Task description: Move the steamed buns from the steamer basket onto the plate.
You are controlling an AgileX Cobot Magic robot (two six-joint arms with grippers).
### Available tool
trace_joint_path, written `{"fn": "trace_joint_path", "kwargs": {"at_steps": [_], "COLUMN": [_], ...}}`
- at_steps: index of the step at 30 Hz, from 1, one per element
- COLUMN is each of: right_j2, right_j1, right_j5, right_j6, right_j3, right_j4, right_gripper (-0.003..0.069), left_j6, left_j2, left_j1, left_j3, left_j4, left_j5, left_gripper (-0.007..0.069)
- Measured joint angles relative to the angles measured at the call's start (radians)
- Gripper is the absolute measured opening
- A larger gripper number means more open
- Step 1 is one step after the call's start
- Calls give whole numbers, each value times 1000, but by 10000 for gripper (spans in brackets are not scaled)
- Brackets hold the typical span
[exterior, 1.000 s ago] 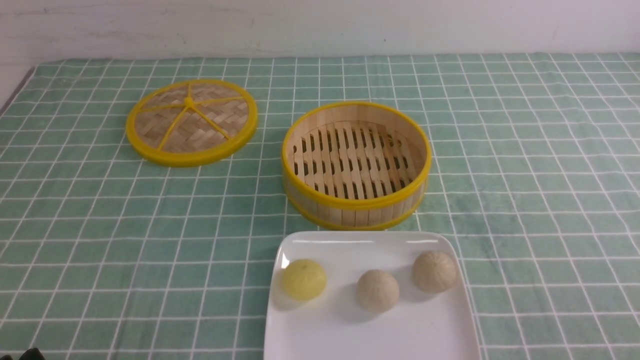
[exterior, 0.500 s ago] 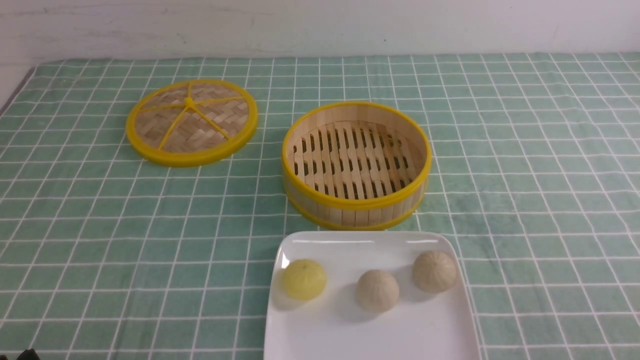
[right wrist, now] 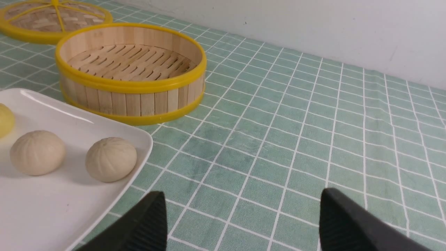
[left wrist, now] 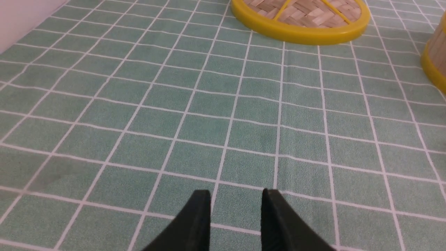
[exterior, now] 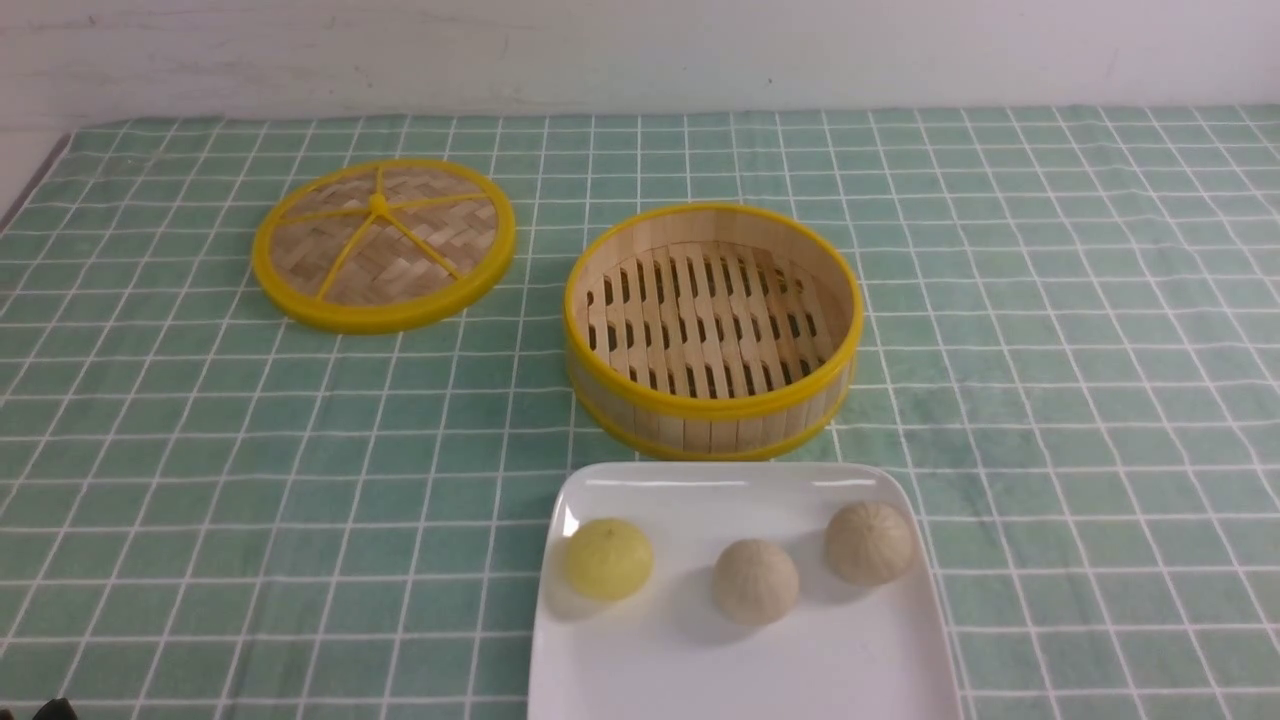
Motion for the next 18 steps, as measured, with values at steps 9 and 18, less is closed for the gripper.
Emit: {"fn": "trace_joint_path", "kwargs": {"at_steps": [9,18], "right_j2": [0,0], "right_j1": [0,0], "right_j5": [0,0], "right_j6": [0,0], "right_j3": [0,0], "right_j4": [0,0], "right_gripper": [568,568], "left_j6": [0,0], "left_j2": [0,0], "left_j1": [0,0], "left_j3": [0,0], "left_j4": [44,44], "left_j5": [0,1], "left_gripper": [240,240]}}
